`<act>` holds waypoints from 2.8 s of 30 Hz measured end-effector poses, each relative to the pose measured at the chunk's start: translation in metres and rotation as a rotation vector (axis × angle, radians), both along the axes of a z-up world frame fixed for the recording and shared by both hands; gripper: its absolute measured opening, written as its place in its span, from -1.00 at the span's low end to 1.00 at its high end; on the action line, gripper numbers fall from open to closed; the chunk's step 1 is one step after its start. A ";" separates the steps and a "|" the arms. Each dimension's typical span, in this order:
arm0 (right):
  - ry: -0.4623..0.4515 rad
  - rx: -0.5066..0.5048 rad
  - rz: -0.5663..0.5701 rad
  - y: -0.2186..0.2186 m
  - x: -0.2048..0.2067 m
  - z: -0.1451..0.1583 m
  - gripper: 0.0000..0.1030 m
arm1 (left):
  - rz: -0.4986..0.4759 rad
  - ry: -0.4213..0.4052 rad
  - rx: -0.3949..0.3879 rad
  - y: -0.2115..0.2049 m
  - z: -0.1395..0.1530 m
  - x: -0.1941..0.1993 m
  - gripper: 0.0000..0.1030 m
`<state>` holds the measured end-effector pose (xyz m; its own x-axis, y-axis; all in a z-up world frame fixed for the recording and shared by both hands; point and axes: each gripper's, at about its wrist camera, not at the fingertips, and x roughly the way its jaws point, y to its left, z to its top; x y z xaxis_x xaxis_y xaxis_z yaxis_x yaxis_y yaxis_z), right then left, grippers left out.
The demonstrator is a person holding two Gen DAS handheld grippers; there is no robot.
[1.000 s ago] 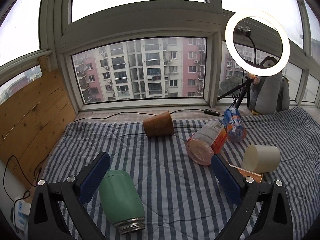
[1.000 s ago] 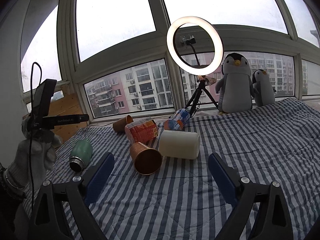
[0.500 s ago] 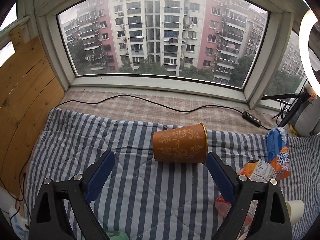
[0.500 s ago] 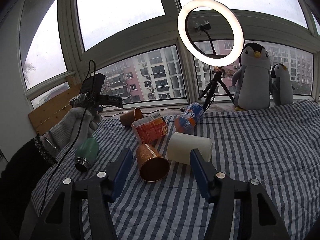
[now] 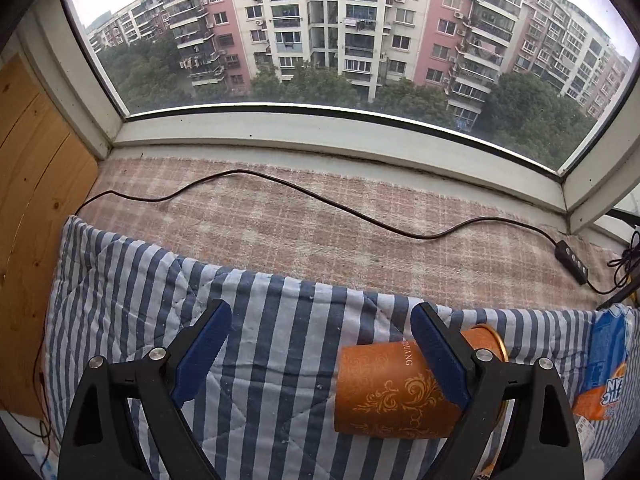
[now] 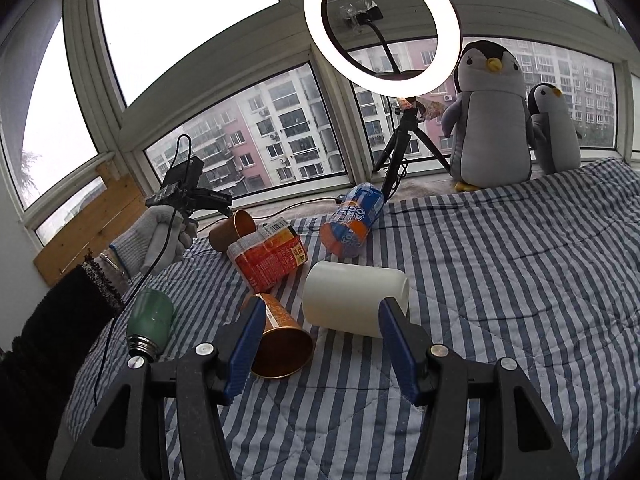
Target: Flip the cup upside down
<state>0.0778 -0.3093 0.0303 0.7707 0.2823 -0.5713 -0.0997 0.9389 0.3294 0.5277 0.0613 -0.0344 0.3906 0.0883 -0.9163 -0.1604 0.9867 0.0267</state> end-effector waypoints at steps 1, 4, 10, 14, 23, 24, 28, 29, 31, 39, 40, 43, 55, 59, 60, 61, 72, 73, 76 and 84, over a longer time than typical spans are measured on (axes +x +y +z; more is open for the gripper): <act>-0.004 -0.003 -0.003 0.000 0.001 0.000 0.06 | -0.008 0.009 -0.019 0.001 -0.001 -0.004 0.81; -0.033 -0.015 -0.005 0.002 0.004 0.004 0.06 | -0.057 0.033 -0.010 0.001 0.000 -0.024 0.81; -0.075 -0.011 0.016 0.007 0.008 0.012 0.06 | -0.216 0.042 -0.014 -0.013 0.026 -0.089 0.81; -0.073 -0.003 0.035 0.014 0.009 0.008 0.06 | -0.215 -0.011 0.025 -0.014 0.046 -0.104 0.82; -0.049 -0.041 0.106 0.038 0.005 0.001 0.06 | -0.109 0.001 0.007 0.026 0.037 -0.106 0.81; -0.049 -0.042 0.109 0.040 0.006 0.003 0.06 | -0.111 -0.012 -0.019 0.029 0.041 -0.112 0.81; -0.043 -0.060 0.178 0.059 0.012 0.011 0.08 | -0.144 -0.127 -0.082 0.032 0.067 -0.154 0.81; -0.044 -0.062 0.189 0.065 0.013 0.012 0.09 | -0.152 -0.152 -0.099 0.032 0.073 -0.166 0.81; -0.054 -0.072 0.218 0.077 0.012 0.014 0.13 | -0.172 -0.197 -0.139 0.032 0.084 -0.195 0.81; -0.167 -0.112 0.256 0.115 -0.033 0.013 0.22 | -0.221 -0.363 -0.173 0.025 0.116 -0.320 0.82; -0.183 -0.114 0.252 0.117 -0.041 0.014 0.23 | -0.218 -0.378 -0.177 0.024 0.120 -0.336 0.82; -0.213 -0.122 0.237 0.121 -0.066 0.022 0.23 | -0.235 -0.403 -0.205 0.023 0.136 -0.390 0.82; -0.284 -0.128 0.219 0.120 -0.138 0.072 0.38 | -0.215 -0.460 -0.096 0.021 0.212 -0.504 1.00; -0.293 -0.136 0.210 0.114 -0.138 0.052 0.38 | -0.163 -0.341 -0.094 0.021 0.161 -0.421 0.99; -0.281 -0.126 0.207 0.112 -0.134 0.046 0.38 | -0.149 -0.306 -0.122 0.023 0.145 -0.395 0.98; -0.270 -0.113 0.202 0.108 -0.130 0.039 0.37 | -0.136 -0.271 -0.139 0.023 0.130 -0.370 0.92; -0.257 -0.125 0.164 0.086 -0.094 0.010 0.27 | -0.012 -0.082 -0.134 0.041 0.041 -0.188 0.45; -0.259 -0.123 0.163 0.085 -0.092 0.008 0.27 | -0.010 -0.067 -0.114 0.042 0.038 -0.181 0.44; -0.267 -0.107 0.165 0.085 -0.085 0.002 0.27 | -0.027 -0.022 -0.043 0.047 0.028 -0.164 0.44; -0.293 -0.147 0.176 0.093 -0.086 -0.001 0.27 | -0.096 0.025 0.026 0.034 0.009 -0.153 0.44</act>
